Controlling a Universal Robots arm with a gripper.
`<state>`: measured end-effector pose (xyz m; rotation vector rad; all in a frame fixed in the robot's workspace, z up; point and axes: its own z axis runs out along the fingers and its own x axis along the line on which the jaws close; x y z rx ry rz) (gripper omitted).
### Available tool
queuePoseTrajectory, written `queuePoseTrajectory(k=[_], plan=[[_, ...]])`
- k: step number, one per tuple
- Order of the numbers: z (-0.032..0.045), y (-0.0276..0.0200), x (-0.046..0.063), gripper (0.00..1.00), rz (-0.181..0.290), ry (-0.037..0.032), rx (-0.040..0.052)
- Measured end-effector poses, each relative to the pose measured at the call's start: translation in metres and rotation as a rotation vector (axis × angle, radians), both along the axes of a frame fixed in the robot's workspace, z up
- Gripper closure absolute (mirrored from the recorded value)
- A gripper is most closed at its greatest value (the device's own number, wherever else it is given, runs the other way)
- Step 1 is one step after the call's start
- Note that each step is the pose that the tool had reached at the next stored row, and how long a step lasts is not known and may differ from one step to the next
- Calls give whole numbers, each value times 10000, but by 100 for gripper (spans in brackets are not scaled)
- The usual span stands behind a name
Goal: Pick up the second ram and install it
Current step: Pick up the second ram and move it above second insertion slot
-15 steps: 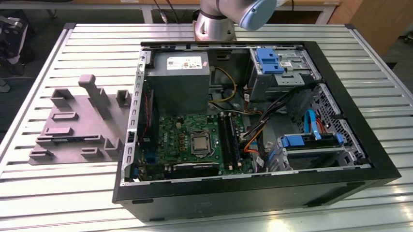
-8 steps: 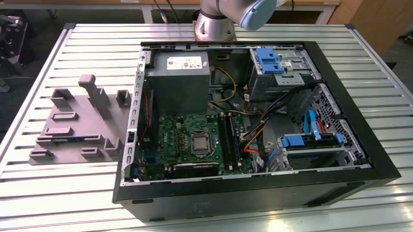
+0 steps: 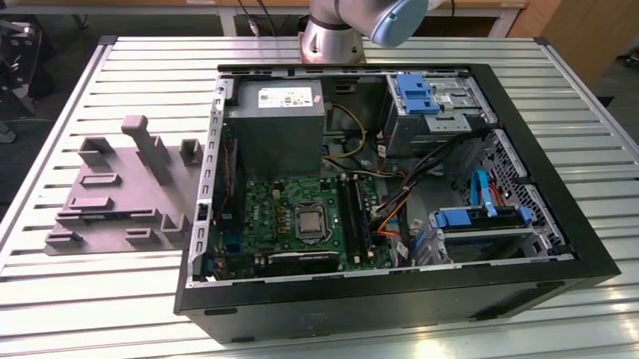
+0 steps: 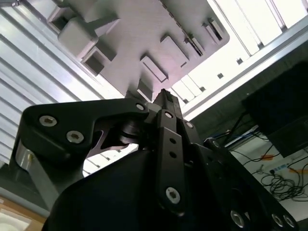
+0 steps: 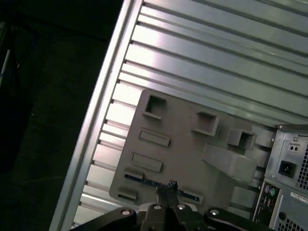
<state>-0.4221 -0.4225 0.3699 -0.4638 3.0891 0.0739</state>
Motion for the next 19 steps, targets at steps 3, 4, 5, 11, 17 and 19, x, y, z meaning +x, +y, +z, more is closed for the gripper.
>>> queuePoseTrajectory(k=[3, 4, 5, 11, 17, 19], plan=[[0, 0, -2, 89, 447, 0, 0], [0, 0, -3, 89, 581, 0, -1], [0, 0, -3, 89, 718, 0, -2], [-1, 0, -6, 89, 1569, -1, -8], [-2, 0, -7, 89, 2426, 0, -20], [-2, 0, -8, 89, 2745, 1, -26]])
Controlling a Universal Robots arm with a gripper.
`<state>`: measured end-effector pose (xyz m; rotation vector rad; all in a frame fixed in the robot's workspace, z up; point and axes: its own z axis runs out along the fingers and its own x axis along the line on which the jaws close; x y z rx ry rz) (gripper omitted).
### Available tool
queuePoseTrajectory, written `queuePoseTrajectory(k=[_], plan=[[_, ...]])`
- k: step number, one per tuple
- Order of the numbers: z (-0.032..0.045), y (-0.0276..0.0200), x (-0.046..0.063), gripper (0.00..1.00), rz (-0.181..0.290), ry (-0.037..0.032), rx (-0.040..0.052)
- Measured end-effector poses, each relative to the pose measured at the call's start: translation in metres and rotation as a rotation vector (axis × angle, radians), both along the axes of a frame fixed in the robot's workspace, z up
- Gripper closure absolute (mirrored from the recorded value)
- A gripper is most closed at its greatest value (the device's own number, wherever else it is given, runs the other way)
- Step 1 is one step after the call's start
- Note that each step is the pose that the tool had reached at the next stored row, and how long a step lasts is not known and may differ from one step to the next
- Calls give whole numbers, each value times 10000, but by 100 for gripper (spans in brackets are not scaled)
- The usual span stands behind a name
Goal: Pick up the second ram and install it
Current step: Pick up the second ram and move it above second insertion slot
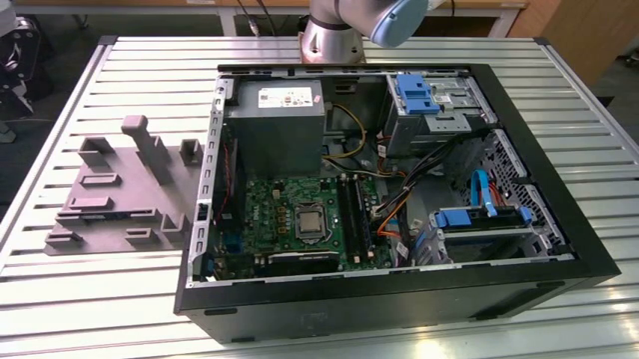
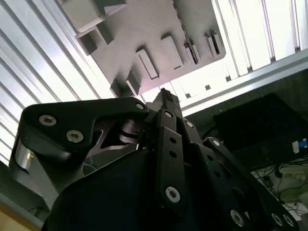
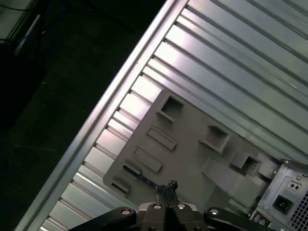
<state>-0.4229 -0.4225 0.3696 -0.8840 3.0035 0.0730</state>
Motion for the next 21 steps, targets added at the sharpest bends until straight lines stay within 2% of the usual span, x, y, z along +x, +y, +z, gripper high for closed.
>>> queuePoseTrajectory(k=[6, 21], plan=[[-4, -1, 0, 89, 1021, 0, -25], [-10, 0, -5, 89, 3189, 0, -89]])
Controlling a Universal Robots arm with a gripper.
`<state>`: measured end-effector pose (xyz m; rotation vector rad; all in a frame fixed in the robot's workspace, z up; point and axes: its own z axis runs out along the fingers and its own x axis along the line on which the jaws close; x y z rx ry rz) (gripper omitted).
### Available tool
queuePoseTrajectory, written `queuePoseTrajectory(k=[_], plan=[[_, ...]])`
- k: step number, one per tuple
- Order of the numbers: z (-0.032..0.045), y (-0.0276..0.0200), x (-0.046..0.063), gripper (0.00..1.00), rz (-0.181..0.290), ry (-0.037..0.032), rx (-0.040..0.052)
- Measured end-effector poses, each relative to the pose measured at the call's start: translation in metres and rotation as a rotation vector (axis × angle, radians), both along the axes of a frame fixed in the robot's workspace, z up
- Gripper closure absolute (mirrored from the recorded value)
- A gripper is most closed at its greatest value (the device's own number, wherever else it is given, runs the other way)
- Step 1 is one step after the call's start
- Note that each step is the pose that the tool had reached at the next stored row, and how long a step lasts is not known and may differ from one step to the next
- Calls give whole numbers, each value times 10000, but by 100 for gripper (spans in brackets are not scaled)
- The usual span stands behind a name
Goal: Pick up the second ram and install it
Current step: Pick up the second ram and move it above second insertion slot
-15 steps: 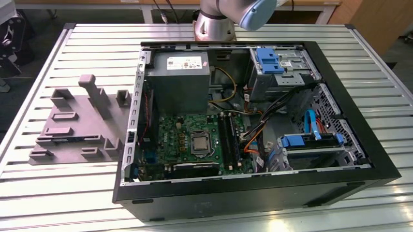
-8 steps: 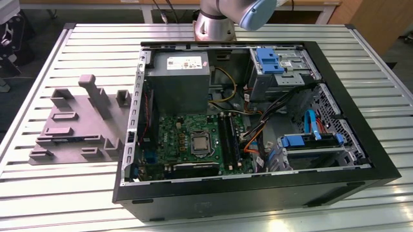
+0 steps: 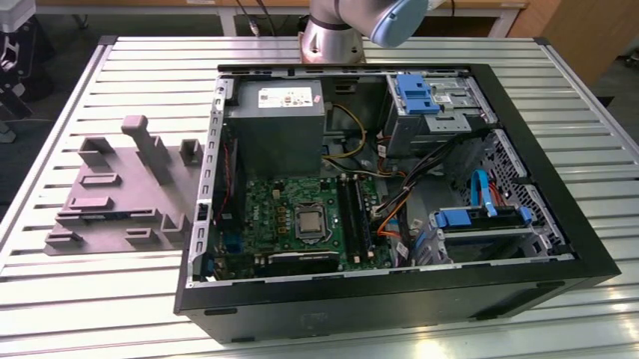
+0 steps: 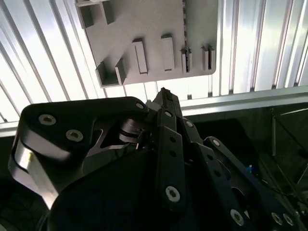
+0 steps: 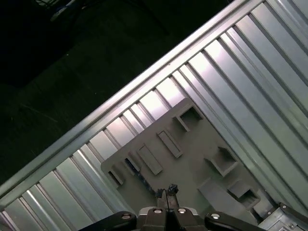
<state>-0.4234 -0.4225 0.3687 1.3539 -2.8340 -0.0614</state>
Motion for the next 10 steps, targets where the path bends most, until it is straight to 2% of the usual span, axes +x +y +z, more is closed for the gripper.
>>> queuePoseTrajectory(k=[10], plan=[[-4, 0, -3, 89, 1485, 0, -26]])
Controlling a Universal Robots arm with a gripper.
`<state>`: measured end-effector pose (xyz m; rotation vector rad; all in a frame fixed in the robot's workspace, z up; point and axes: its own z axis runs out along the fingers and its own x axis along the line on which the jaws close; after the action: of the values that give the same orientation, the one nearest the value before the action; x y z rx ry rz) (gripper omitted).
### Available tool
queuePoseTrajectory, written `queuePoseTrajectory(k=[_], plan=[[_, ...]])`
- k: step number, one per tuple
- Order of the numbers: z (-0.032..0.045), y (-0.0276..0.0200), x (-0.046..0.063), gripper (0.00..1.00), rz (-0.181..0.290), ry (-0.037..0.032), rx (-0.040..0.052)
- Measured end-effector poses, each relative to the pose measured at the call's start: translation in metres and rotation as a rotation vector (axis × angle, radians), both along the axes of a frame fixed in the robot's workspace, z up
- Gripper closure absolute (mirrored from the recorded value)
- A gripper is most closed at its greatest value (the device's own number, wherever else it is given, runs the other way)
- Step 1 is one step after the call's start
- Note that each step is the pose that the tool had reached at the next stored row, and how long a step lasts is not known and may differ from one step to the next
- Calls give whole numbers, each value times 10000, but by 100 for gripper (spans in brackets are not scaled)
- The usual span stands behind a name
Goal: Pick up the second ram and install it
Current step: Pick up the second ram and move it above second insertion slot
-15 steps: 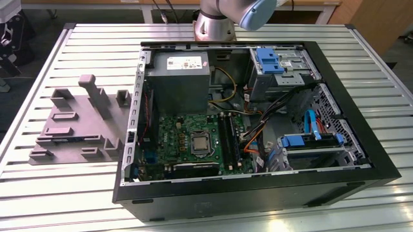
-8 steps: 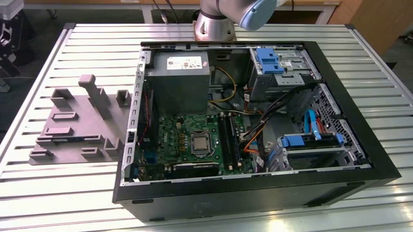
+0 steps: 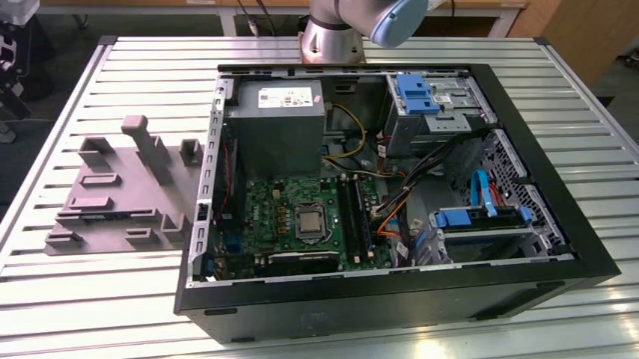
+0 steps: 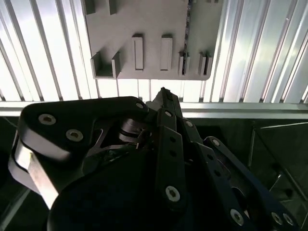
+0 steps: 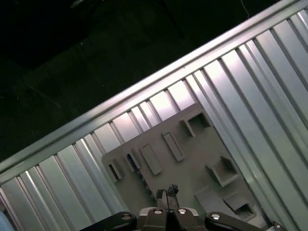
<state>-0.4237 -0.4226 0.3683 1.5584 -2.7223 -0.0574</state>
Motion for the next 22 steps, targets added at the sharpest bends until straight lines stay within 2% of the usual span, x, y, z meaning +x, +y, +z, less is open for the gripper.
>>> queuePoseTrajectory(k=[22], plan=[[-8, 0, -7, 89, 3098, 0, -56]])
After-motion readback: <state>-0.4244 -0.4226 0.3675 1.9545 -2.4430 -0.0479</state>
